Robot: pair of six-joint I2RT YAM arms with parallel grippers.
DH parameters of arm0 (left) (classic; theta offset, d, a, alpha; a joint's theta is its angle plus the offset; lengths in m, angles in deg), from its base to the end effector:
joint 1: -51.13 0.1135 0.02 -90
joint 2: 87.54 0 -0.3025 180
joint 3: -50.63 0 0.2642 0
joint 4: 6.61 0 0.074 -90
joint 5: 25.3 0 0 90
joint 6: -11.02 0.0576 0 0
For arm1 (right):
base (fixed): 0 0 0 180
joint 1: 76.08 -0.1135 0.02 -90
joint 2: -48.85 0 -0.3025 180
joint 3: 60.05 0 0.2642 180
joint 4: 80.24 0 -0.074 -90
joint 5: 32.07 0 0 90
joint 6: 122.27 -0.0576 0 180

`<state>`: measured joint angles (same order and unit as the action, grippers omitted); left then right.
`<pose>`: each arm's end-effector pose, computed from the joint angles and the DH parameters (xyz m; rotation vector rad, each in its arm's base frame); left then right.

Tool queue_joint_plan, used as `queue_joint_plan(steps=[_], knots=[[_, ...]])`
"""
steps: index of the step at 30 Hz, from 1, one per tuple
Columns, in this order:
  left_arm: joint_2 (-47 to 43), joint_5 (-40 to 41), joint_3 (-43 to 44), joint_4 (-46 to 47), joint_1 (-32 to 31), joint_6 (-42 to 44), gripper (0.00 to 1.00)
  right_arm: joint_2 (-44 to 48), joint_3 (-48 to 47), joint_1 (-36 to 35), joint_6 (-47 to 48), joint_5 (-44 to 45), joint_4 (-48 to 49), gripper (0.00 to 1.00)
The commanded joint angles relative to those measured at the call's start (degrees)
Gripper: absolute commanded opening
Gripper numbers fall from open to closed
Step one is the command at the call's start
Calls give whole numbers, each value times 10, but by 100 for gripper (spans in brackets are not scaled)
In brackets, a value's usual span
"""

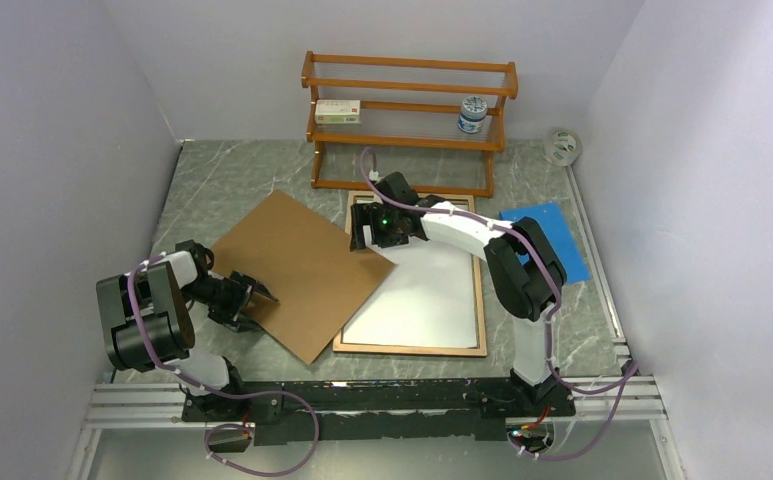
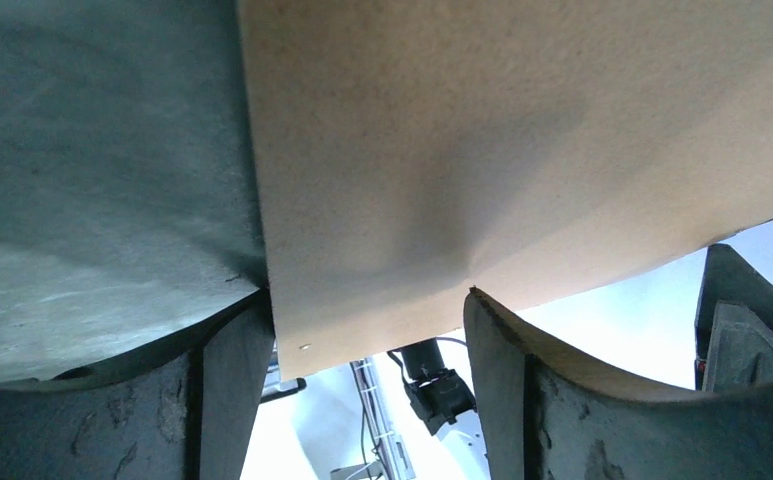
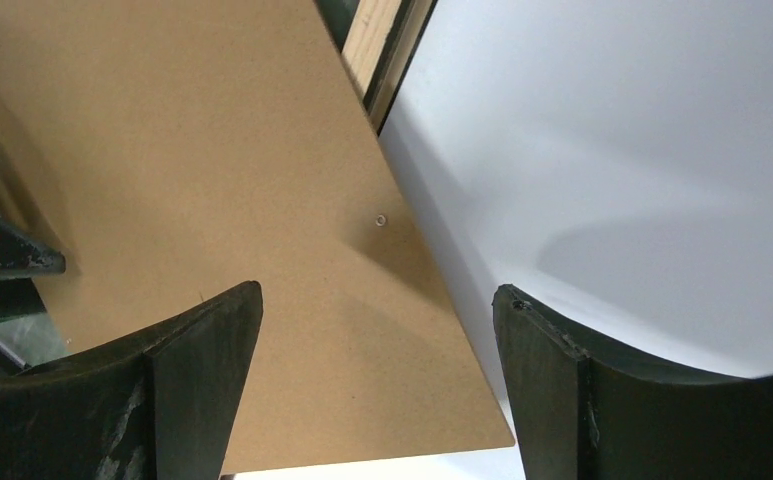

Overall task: Put the photo into the frame
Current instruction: Move the photo frame item to the center of the board, then turn over the photo frame item at the center of the board.

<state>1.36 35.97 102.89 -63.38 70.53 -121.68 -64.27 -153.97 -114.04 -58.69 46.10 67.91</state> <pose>0.2156 0.0466 0.1340 1.5143 -2.4723 0.7098 0.3635 0.2986 0.2034 -0.3536 2.5589 0.7127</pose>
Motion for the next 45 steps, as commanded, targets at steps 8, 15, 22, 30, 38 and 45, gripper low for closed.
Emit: queue_joint_plan(steps=[8, 15, 22, 30, 38, 45], knots=[[4, 94, 6, 121, 0, 27, 68, -17, 18, 18, 2, -118, 52, 87], [10, 91, 8, 123, -1, 25, 68, -21, 14, 24, 14, -186, 46, 86], [13, 88, 16, 122, 0, 24, 67, 13, 32, 29, -5, -321, 96, 75], [0, 96, 23, 119, -1, 22, 67, 44, 48, 34, -46, -432, 117, 51], [-17, 94, 21, 125, -1, 20, 67, 50, 45, 34, -76, -471, 127, 47], [-22, 79, 11, 139, 0, 18, 68, 44, 40, 33, -104, -492, 111, 70]])
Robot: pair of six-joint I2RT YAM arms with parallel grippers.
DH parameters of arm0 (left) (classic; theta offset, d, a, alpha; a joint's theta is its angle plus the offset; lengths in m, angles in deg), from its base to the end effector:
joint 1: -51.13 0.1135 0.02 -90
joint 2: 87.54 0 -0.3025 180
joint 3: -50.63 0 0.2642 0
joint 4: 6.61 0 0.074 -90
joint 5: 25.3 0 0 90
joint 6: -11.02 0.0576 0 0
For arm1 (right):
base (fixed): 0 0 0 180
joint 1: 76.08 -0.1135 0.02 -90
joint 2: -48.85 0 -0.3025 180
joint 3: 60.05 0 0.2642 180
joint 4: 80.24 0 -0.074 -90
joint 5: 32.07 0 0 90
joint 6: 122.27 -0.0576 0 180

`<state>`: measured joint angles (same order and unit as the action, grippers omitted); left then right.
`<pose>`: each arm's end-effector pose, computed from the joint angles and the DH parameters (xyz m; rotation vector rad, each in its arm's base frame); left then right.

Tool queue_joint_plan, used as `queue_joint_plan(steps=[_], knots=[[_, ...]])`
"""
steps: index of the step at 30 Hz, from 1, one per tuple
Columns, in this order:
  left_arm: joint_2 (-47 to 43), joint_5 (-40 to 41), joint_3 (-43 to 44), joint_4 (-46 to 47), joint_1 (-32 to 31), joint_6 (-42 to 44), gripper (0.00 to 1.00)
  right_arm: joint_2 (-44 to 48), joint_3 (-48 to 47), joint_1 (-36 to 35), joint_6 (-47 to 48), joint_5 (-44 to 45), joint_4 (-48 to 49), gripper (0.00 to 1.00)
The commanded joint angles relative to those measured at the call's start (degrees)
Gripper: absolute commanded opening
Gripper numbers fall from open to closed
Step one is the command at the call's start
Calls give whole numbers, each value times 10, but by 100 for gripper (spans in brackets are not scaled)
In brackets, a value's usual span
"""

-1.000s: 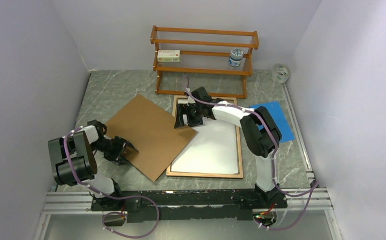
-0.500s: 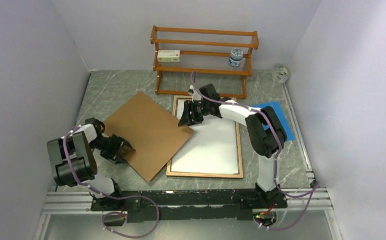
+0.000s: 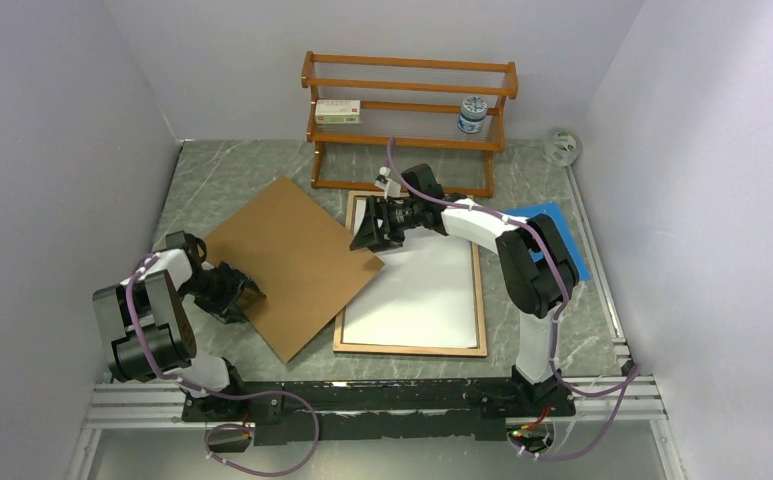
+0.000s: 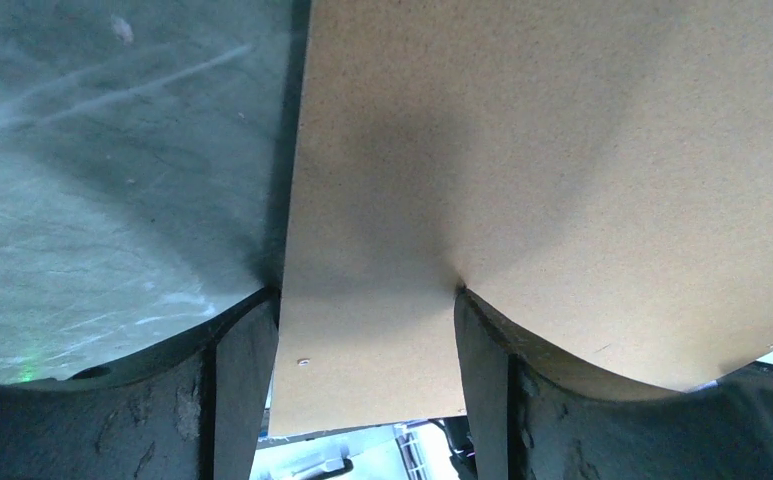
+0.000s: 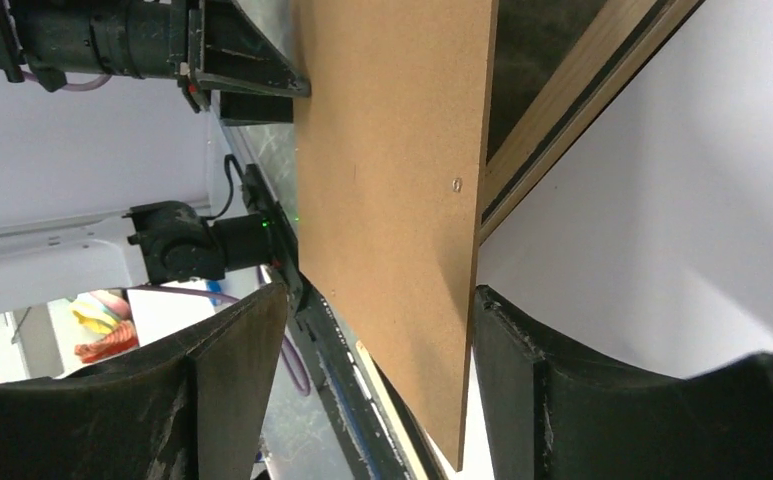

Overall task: Put the photo into the frame
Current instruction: Turn over the photo frame item at the center of the board.

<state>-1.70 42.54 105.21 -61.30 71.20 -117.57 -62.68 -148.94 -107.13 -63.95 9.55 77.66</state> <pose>0.2262 0.0595 0.1511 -1.4875 2.6909 -0.6117 0.3672 0.2714 0.2142 -0.4516 2.4873 1.4922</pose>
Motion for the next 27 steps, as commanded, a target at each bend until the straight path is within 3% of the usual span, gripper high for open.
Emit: queue_joint_plan(steps=[1, 7, 9, 13, 21, 27], knots=[[8, 12, -13, 120, -7, -24, 67, 26, -8, -36, -67, -131, 21, 68], [3, 4, -18, 125, -7, -33, 67, 28, 9, -37, -186, -153, 106, 49], [0, 3, -18, 126, -7, -34, 68, 35, 11, -36, -203, -145, 118, 48], [-6, 5, -18, 123, -7, -33, 68, 38, -14, -38, -155, -111, 35, 44], [-55, 53, -11, 81, -7, -44, 71, 55, -68, -59, -39, 3, -107, 0], [-109, 161, 32, -8, -6, -31, 81, 72, -128, -90, 37, 100, -207, 0]])
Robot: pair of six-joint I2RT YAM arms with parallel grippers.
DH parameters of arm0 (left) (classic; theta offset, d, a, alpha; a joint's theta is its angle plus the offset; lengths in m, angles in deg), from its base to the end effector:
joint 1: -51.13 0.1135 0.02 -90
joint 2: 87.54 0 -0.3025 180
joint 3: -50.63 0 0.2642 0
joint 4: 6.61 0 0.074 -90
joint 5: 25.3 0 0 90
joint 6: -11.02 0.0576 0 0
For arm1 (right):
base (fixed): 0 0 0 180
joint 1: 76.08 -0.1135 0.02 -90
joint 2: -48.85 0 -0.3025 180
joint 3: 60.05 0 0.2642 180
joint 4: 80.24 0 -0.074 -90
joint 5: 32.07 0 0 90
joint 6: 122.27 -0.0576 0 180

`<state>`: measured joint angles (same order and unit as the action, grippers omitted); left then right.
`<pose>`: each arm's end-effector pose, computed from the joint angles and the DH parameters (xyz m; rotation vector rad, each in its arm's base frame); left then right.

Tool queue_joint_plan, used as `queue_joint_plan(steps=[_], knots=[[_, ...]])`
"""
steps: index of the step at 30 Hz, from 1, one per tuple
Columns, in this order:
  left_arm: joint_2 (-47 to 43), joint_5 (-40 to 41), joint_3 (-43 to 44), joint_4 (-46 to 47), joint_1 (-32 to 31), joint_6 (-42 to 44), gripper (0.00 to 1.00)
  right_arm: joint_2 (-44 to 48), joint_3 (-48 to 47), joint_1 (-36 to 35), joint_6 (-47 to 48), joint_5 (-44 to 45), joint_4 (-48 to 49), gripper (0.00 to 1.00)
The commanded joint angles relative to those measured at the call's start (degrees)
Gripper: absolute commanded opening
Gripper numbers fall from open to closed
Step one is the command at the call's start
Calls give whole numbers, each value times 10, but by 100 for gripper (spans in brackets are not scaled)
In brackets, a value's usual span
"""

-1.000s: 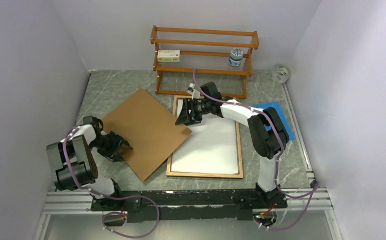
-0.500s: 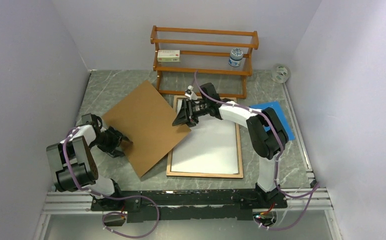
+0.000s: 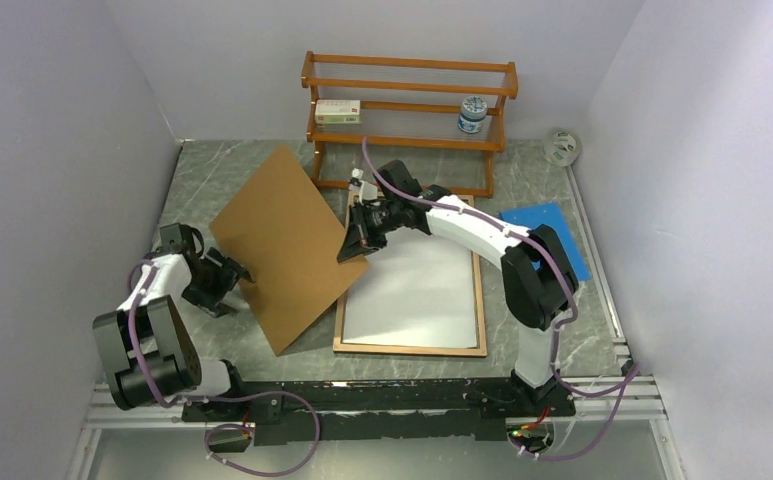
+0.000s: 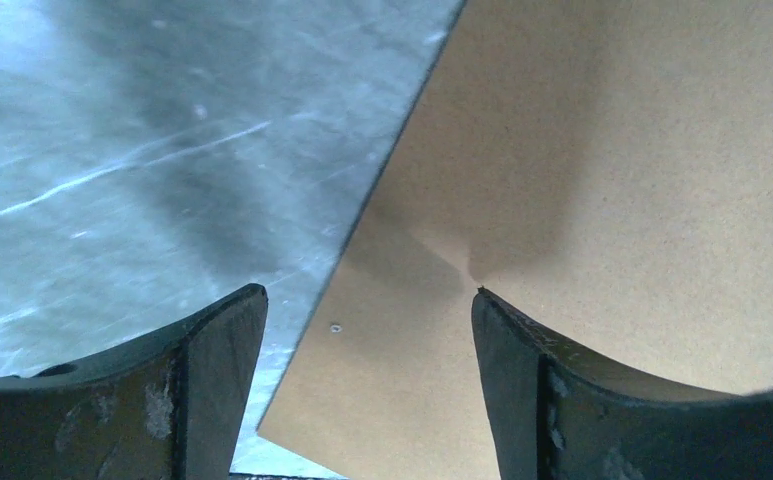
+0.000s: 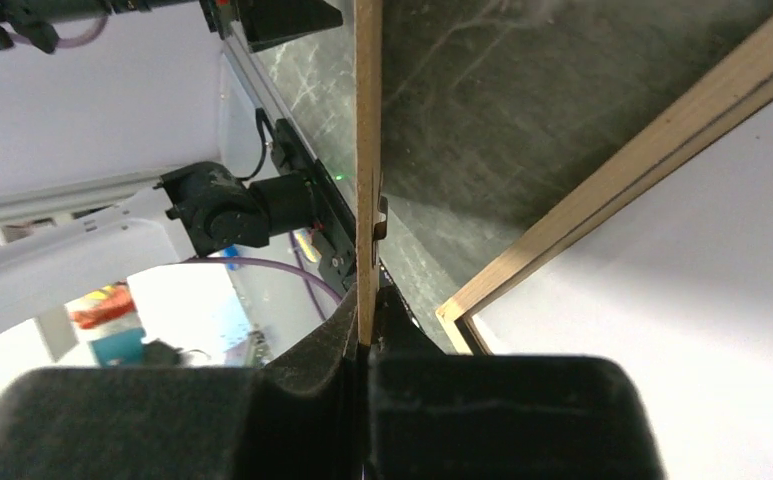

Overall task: Put the photo into the frame
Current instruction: Turn over the photo frame item at the center of the board.

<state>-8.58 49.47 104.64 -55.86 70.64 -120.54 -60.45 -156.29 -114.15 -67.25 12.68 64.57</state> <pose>0.2283 0.0649 0.1743 -1.4210 2.5145 -0.4556 0.3319 0.3119 0.2538 -0.4880 2.6137 1.4755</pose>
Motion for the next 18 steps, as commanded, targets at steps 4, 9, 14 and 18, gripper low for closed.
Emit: queue_joint_plan(steps=[4, 9, 14, 18], knots=[[-67, 119, 71, -100, 3, -8, 86, 68, -82, -42, 95, 130, -97, 0], [-90, 151, 157, -152, 5, 5, 89, 100, -101, -61, 120, 205, -84, 0], [-110, 48, 274, -149, 4, 53, 91, 127, -110, -77, 145, 255, -57, 0], [-121, -94, 345, -111, 3, 75, 93, 145, -129, -104, 178, 328, -48, 0]])
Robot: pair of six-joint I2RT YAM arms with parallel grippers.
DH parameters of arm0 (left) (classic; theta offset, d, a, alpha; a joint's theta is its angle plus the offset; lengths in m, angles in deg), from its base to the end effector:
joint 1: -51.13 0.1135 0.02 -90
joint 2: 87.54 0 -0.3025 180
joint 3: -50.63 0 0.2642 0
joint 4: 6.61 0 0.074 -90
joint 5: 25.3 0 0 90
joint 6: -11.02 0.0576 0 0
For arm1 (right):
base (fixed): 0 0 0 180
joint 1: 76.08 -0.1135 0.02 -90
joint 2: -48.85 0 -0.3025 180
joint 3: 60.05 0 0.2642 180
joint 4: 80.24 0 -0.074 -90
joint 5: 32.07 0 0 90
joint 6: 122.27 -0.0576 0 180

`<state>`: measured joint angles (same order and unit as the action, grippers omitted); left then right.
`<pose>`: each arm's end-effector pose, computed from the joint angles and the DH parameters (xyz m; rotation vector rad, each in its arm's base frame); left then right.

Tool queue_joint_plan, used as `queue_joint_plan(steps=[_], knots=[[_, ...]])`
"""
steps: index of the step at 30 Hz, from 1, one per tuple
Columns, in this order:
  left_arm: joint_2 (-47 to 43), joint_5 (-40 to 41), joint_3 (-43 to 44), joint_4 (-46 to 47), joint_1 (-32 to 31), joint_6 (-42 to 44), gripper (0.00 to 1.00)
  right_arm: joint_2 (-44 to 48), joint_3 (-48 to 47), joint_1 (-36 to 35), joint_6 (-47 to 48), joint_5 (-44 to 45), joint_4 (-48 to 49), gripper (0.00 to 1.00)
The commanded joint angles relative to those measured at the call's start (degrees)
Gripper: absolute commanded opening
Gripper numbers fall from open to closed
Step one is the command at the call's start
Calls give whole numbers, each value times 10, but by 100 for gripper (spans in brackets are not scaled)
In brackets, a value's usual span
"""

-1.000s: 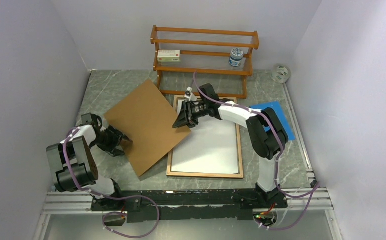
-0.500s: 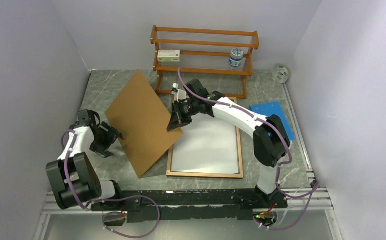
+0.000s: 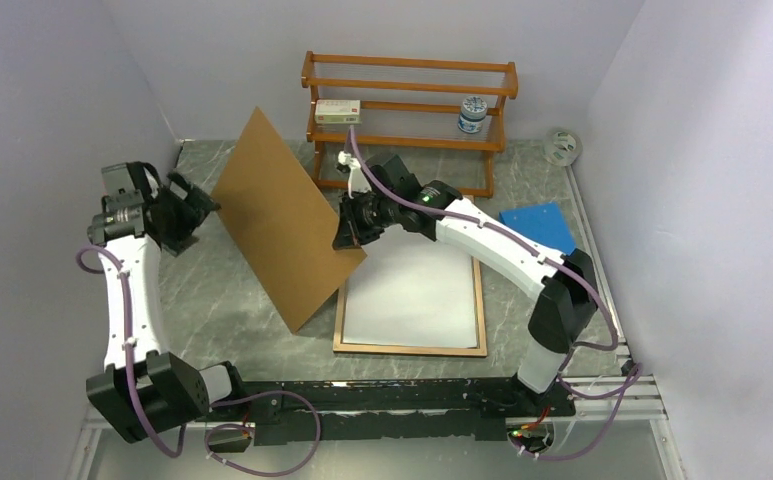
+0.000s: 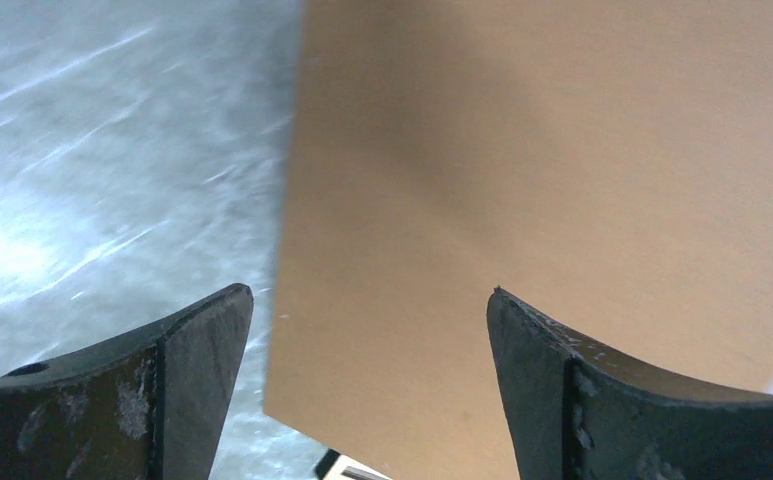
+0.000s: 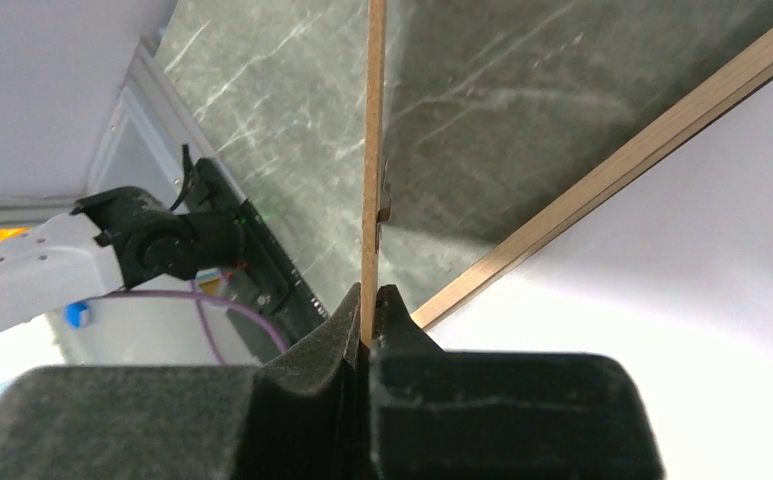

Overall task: Put the photo into the frame
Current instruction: Turn over the photo frame item at the center of the board.

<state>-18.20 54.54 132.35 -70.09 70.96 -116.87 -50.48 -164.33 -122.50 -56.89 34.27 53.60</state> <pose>0.2418 0.0764 0.3515 -1.1267 2.2054 -0.3545 0.2780 0.3257 0.3513 -0.6959 2.3758 1.0695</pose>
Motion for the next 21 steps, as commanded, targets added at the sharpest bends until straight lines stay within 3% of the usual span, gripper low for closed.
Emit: queue_joint_plan(steps=[1, 5, 11, 21], knots=[[-28, -173, 81, 41, -4, 39, 93, 47, -56, -28, 87, 132, 58, 0], [-47, -263, 98, 103, -12, 13, 90, 53, -79, -64, 122, 215, 61, 0], [-102, -290, 64, 184, -22, -56, 94, 28, -122, -101, 162, 304, 44, 0], [-86, -227, 36, 77, -27, -102, 94, -34, -163, -166, 235, 394, 28, 0]])
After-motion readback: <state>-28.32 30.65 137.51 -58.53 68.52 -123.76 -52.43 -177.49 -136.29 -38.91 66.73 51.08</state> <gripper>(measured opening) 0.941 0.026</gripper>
